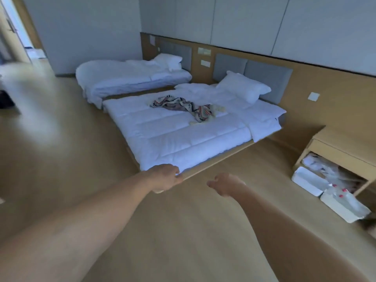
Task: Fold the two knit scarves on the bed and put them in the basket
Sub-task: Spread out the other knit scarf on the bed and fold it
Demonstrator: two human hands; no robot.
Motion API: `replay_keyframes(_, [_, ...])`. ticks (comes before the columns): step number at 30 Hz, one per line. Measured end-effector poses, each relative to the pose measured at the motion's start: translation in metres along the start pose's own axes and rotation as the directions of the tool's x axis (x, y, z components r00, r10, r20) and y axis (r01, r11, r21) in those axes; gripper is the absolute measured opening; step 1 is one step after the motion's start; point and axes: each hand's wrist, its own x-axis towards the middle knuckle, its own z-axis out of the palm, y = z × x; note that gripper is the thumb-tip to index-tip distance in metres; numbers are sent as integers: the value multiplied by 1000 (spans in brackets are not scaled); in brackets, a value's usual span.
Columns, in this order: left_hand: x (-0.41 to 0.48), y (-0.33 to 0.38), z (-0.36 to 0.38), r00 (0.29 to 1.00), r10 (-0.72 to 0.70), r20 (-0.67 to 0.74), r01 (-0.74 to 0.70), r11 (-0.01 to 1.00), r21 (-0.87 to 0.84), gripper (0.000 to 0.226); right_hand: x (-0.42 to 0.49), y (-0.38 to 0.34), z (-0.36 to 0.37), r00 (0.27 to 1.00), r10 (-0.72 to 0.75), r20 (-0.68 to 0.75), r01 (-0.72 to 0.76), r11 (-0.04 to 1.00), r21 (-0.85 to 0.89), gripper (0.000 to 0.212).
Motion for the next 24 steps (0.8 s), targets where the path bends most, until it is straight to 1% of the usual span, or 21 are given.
replay_keyframes(2, [-1, -30, -6, 997, -72, -21, 71, 997, -40, 52, 25, -33, -2, 997, -75, 10, 75, 997, -27, 56])
replay_keyframes(4, [0, -68, -11, 990, -139, -33, 136, 987, -87, 47, 47, -71, -3, 983, -179, 33, 181, 981, -62, 54])
replay_keyframes(6, [1, -105, -15, 974, -218, -66, 209, 970, -127, 44, 65, -109, -2, 963, -264, 62, 268, 961, -73, 45])
replay_keyframes(9, [0, -159, -23, 956, -278, -97, 257, 948, -188, 42, 93, -168, 4, 939, -334, 85, 342, 934, -103, 33])
replay_keyframes(10, [1, -180, -26, 949, -301, -96, 278, 940, -196, 42, 103, -189, 7, 929, -357, 95, 366, 924, -114, 35])
replay_keyframes(12, [5, -222, -35, 938, -336, -82, 314, 927, -204, 43, 120, -231, 9, 907, -405, 113, 419, 897, -142, 45])
replay_keyframes(15, [13, -282, -55, 931, -356, -85, 333, 920, -208, 43, 146, -292, 9, 886, -445, 130, 462, 869, -178, 53])
replay_keyframes(22, [38, -404, -119, 915, -369, -162, 339, 923, -184, 44, 206, -431, 3, 846, -525, 90, 533, 836, -129, 50])
replay_keyframes(24, [54, -433, -131, 917, -366, -156, 335, 922, -196, 46, 227, -459, 2, 841, -534, 87, 541, 833, -119, 51])
